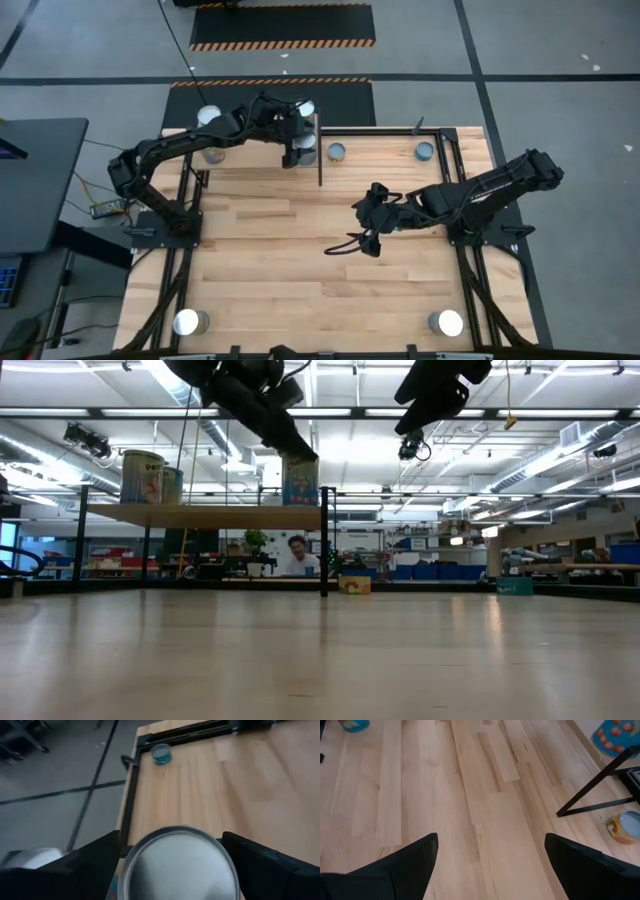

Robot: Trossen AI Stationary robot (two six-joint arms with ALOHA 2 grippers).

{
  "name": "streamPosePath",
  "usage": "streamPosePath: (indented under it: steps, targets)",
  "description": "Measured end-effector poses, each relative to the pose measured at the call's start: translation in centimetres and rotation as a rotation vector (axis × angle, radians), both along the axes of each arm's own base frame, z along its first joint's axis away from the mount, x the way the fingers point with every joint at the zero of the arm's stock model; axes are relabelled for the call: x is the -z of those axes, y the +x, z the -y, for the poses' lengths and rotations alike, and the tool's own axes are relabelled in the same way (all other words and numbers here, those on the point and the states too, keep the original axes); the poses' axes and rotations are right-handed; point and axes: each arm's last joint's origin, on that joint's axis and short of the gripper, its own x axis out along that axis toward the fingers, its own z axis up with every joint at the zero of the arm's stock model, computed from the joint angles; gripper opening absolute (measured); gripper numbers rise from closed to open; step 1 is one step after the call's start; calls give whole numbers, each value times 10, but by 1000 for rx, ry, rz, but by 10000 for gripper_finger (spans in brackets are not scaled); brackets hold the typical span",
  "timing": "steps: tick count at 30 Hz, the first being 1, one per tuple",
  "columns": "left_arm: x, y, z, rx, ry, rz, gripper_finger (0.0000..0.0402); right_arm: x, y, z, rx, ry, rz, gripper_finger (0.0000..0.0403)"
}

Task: Pick and place cans onto a shelf
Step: Put the canned cherries aligned with the other canned cherries on the shelf, then put the tuna fish can on the shelf

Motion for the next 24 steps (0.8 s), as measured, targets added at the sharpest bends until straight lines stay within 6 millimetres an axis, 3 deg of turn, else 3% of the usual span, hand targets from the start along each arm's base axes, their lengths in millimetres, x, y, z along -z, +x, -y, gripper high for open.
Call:
streamPosePath:
  steps: [11, 17, 21, 24]
  targets:
    - [-7, 4, 14, 15, 90, -10, 353, 0, 0, 0, -5, -7, -2, 374]
    - [-43, -11, 48, 44, 104, 110, 353, -1, 3, 6, -39, -75, -3, 374]
    - [-71, -28, 78, 114, 5, 226, 353, -4, 7, 15, -62, -132, 14, 374]
    - [-81, -38, 104, 218, -92, 247, 352, -5, 10, 27, -48, -163, 18, 374]
